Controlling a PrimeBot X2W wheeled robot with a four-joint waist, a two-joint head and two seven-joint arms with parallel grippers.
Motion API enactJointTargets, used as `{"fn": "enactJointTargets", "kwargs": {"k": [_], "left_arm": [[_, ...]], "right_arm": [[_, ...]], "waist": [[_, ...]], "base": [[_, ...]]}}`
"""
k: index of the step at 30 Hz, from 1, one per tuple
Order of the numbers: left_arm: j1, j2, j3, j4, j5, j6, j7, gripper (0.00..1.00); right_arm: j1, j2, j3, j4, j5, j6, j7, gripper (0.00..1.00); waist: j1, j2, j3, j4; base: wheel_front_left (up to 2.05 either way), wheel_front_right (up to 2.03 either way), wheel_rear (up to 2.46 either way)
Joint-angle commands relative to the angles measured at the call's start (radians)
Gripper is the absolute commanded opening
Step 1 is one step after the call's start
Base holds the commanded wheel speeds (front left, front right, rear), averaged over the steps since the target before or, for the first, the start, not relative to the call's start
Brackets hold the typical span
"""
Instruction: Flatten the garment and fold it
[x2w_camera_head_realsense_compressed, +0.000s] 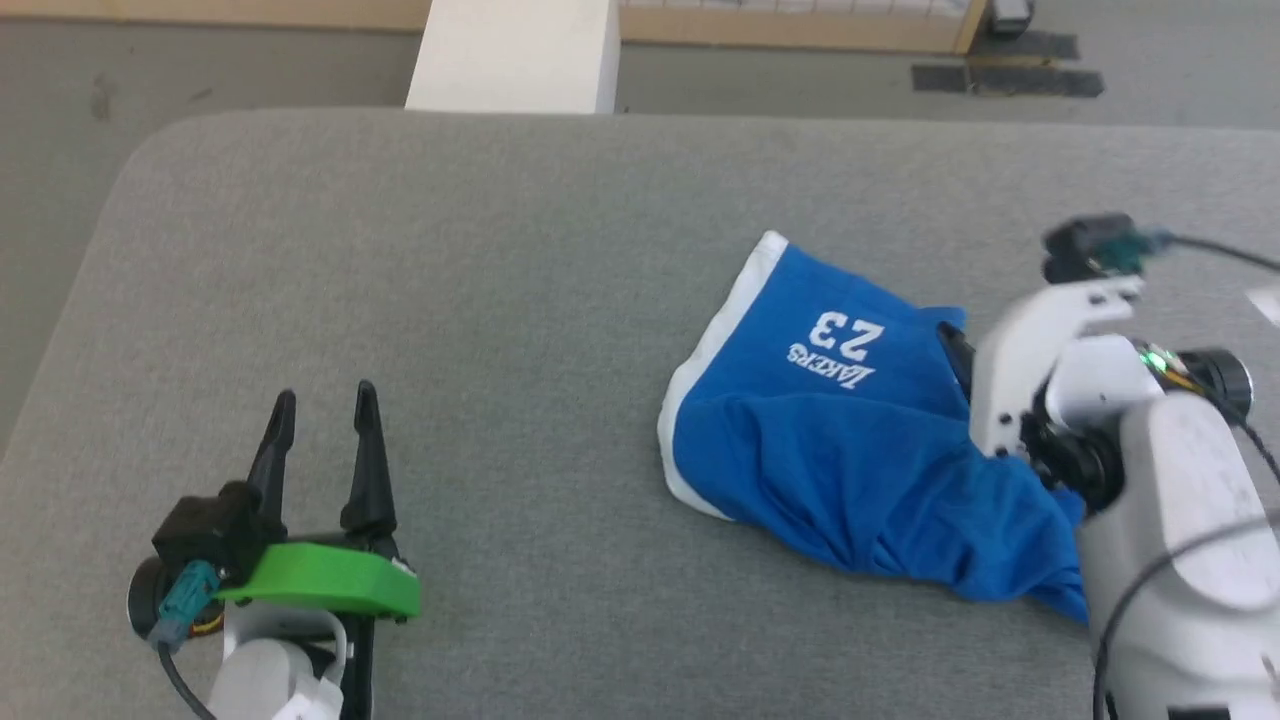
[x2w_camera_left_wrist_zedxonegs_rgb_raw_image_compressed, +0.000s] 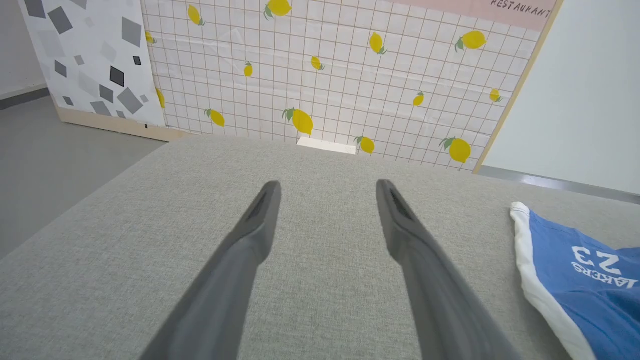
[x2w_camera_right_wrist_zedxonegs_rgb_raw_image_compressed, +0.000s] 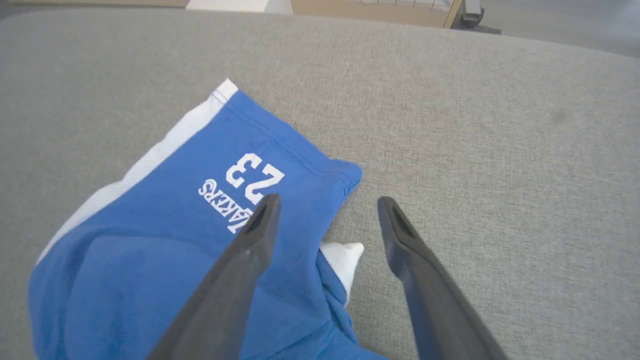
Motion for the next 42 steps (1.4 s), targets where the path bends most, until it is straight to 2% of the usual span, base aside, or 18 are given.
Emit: {"fn": "enactJointTargets", "kwargs": {"k": [1,5,10,11,12,13,18,22,25,28,30,33,37,38,39,40,42], "left_arm": [[-0.021,-0.004,-0.001,-0.003,0.005,-0.009,-0.004,1.0],[-0.044,-0.005,-0.008,-0.004,-0.001,-0.016,-0.004,1.0],[-0.055,-0.005,0.0,0.006,-0.009,-0.02,-0.004,1.0],[-0.056,-0.005,0.003,0.009,-0.009,-0.021,-0.004,1.0],[-0.055,-0.005,0.006,0.011,-0.009,-0.021,-0.004,1.0],[-0.052,-0.005,0.011,0.012,-0.007,-0.022,-0.004,1.0],[-0.042,-0.005,0.023,0.013,0.009,-0.024,-0.004,1.0],[-0.033,-0.005,0.018,0.011,0.013,-0.025,-0.004,1.0],[-0.022,-0.005,0.01,0.015,0.007,-0.021,-0.004,1.0],[-0.009,-0.005,0.005,0.015,0.002,-0.015,-0.004,1.0],[0.003,-0.006,0.007,0.013,0.002,-0.012,-0.004,1.0],[0.017,-0.006,0.017,0.012,0.004,-0.01,-0.004,1.0],[0.024,-0.006,0.022,0.021,0.01,-0.011,-0.004,1.0],[0.025,-0.006,0.021,0.024,0.01,-0.011,-0.004,1.0],[0.026,-0.006,0.02,0.025,0.01,-0.011,-0.004,1.0],[0.027,-0.006,0.019,0.027,0.011,-0.011,-0.004,1.0],[0.027,-0.006,0.015,0.03,0.01,-0.011,-0.004,1.0]], "right_arm": [[-0.036,-0.002,0.003,0.04,-0.049,-0.001,0.042,1.0],[-0.106,-0.002,-0.002,0.145,-0.143,-0.001,0.129,1.0],[-0.113,-0.002,0.031,0.222,-0.116,-0.001,0.147,1.0],[-0.108,-0.002,0.03,0.233,-0.111,-0.001,0.144,0.91],[-0.107,-0.002,0.026,0.237,-0.107,-0.001,0.137,0.29],[-0.109,-0.002,0.019,0.233,-0.099,-0.001,0.115,0.0],[-0.121,-0.002,-0.066,0.172,-0.034,-0.001,-0.005,0.0],[-0.062,-0.002,-0.196,0.056,0.0,-0.001,-0.062,0.0],[0.068,-0.002,-0.289,-0.061,0.033,-0.001,-0.048,0.0],[0.24,-0.002,-0.33,-0.153,0.088,-0.001,0.015,0.0],[0.347,-0.002,-0.308,-0.185,0.154,-0.001,0.064,0.0],[0.461,-0.002,-0.215,-0.194,0.27,-0.001,0.106,0.0],[0.518,-0.002,-0.091,-0.186,0.396,-0.001,0.071,0.0],[0.516,-0.002,-0.073,-0.184,0.414,-0.001,0.045,0.17],[0.513,-0.002,-0.065,-0.184,0.425,-0.001,0.026,0.77],[0.507,-0.002,-0.067,-0.186,0.424,-0.001,0.0,1.0],[0.498,-0.002,-0.101,-0.194,0.403,-0.001,-0.045,1.0]], "waist": [[0.0,0.0,0.052,0.045],[0.0,0.0,0.085,0.08],[0.0,0.0,0.104,0.091],[0.0,0.0,0.102,0.088],[0.0,0.0,0.1,0.085],[0.0,0.0,0.095,0.078],[0.0,0.0,0.054,0.044],[0.0,0.0,0.011,0.028],[0.0,0.0,-0.015,0.019],[0.0,0.0,-0.028,0.009],[0.0,0.0,-0.035,-0.002],[0.0,0.0,-0.039,-0.017],[0.0,0.0,-0.049,-0.032],[0.0,0.0,-0.053,-0.034],[0.0,0.0,-0.056,-0.035],[0.0,0.0,-0.061,-0.037],[0.0,0.0,-0.07,-0.037]], "base": [[0.0,0.0,0.0],[0.0,0.0,0.0],[0.0,0.0,0.0],[0.0,0.0,0.0],[0.0,0.0,0.0],[0.0,0.0,0.0],[0.0,0.0,0.0],[0.0,0.0,0.0],[0.0,0.0,0.0],[0.0,0.0,0.0],[0.0,0.0,0.0],[0.0,0.0,0.0],[0.0,0.0,0.0],[0.0,0.0,0.0],[0.0,0.0,0.0],[0.0,0.0,0.0],[0.0,0.0,0.0]]}}
